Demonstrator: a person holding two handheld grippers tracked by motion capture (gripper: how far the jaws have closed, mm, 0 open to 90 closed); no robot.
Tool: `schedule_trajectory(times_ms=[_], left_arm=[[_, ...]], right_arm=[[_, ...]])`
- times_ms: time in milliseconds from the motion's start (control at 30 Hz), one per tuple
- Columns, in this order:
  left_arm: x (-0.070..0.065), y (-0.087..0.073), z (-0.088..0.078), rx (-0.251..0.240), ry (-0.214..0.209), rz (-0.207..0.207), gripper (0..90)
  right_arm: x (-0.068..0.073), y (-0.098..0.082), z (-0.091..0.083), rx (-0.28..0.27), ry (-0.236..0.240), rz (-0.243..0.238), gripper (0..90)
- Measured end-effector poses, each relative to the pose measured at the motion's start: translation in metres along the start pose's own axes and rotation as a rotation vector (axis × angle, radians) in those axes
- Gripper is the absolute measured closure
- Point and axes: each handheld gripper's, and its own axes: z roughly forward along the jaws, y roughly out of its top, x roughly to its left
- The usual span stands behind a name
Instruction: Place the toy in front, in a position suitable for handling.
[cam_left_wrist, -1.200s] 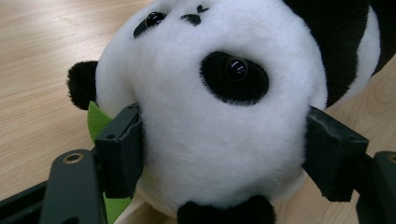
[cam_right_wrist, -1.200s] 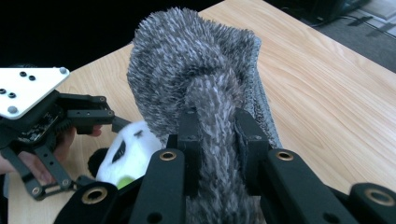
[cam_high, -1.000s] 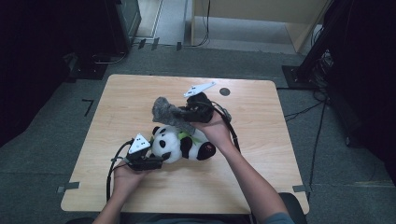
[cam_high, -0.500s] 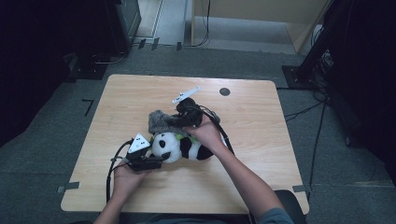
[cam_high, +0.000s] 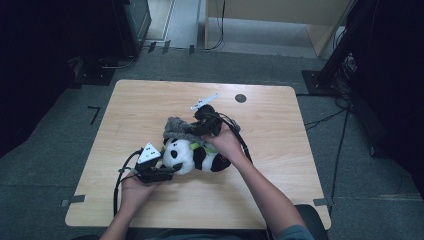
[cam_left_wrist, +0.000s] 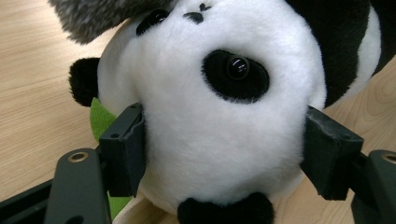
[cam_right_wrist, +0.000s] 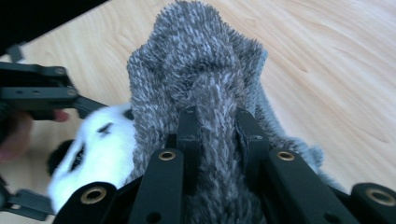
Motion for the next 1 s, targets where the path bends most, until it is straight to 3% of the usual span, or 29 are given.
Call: schedule_trajectory(times_ms=[133, 233, 400, 533, 633, 700, 767, 1000], left_arm=[[0.0, -0.002, -0.001, -0.004, 0.002, -0.005, 27.6], [-0.001, -0.004, -0.001, -0.019, 0.007, -0.01, 27.8], [-0.002, -0.003, -0.001, -0.014, 0.011, -0.01, 28.3], [-0.001, -0.002, -0.001, -0.012, 0.007, -0.013, 28.5], [-0.001, -0.001, -0.001, -0.005, 0.004, -0.01, 28.5], [0.0, -0.001, -0.001, -0.002, 0.001, -0.011, 28.5], [0.0, -0.001, -0.001, 0.002, 0.0, -0.012, 28.5], [0.0, -0.001, -0.001, 0.004, -0.001, -0.01, 28.5]], right_arm=[[-0.005, 0.001, 0.001, 0.004, -0.014, 0.003, 75.4], [-0.006, 0.003, 0.0, 0.018, -0.055, -0.017, 75.6], [-0.008, 0.004, -0.003, 0.018, -0.055, -0.007, 76.8], [-0.014, 0.004, -0.013, -0.005, -0.088, 0.002, 77.5], [-0.027, 0.0, -0.026, -0.04, -0.099, 0.048, 78.2], [-0.03, -0.002, -0.028, -0.044, -0.099, 0.054, 78.2], [-0.037, -0.005, -0.035, -0.057, -0.123, 0.081, 78.2], [-0.033, -0.005, -0.047, -0.087, -0.127, 0.076, 78.4]])
